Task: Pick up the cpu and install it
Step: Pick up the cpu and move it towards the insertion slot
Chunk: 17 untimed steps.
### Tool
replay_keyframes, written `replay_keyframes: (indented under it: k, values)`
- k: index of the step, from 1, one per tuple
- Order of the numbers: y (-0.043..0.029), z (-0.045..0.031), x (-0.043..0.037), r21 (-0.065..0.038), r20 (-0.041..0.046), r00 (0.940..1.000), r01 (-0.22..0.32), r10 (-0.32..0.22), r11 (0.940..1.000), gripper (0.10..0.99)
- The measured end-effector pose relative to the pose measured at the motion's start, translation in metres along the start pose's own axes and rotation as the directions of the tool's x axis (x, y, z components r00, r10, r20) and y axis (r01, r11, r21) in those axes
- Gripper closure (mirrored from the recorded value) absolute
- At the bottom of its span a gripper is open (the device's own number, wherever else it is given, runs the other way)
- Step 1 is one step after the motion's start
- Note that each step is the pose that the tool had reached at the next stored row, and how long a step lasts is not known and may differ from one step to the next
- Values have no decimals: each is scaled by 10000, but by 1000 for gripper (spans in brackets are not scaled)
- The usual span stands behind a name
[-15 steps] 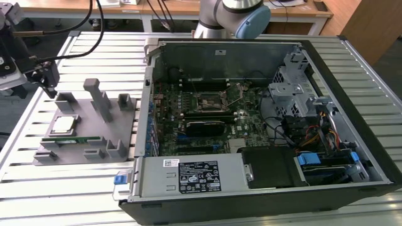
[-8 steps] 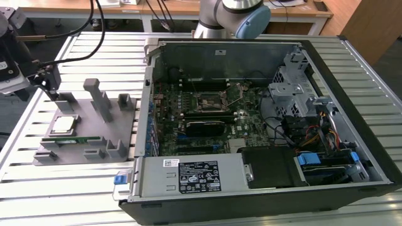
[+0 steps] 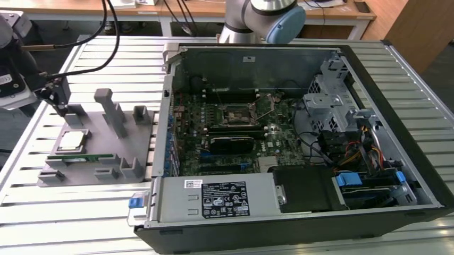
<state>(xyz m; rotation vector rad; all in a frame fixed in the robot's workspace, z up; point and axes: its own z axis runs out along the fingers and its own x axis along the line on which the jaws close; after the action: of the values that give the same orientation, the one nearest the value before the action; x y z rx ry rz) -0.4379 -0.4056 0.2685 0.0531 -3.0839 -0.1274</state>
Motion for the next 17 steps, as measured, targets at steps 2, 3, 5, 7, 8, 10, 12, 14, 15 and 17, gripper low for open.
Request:
replay_keyframes:
  k: [2,3,5,7,8,10,12,14,15,17]
  values:
    - [-4,16,-1,-8,-1,10000,20,-20,10000,439]
    - [-7,25,-1,-9,-1,10000,28,-28,10000,439]
    - [-12,44,-2,-9,-2,10000,41,-41,10000,439]
    - [-17,66,-3,-8,-4,10000,60,-60,10000,439]
    - [-19,78,-4,-7,-4,10000,71,-71,10000,439]
    - [-24,88,-4,-12,-8,10000,99,-99,10000,439]
    - [-28,100,-5,-52,-6,9999,117,-117,9999,439]
    - [-36,115,-6,-80,-3,9999,130,-130,9999,439]
    - [-40,124,-6,-82,2,9999,139,-139,9999,439]
    - [-49,140,-6,-85,12,9999,171,-171,9998,439]
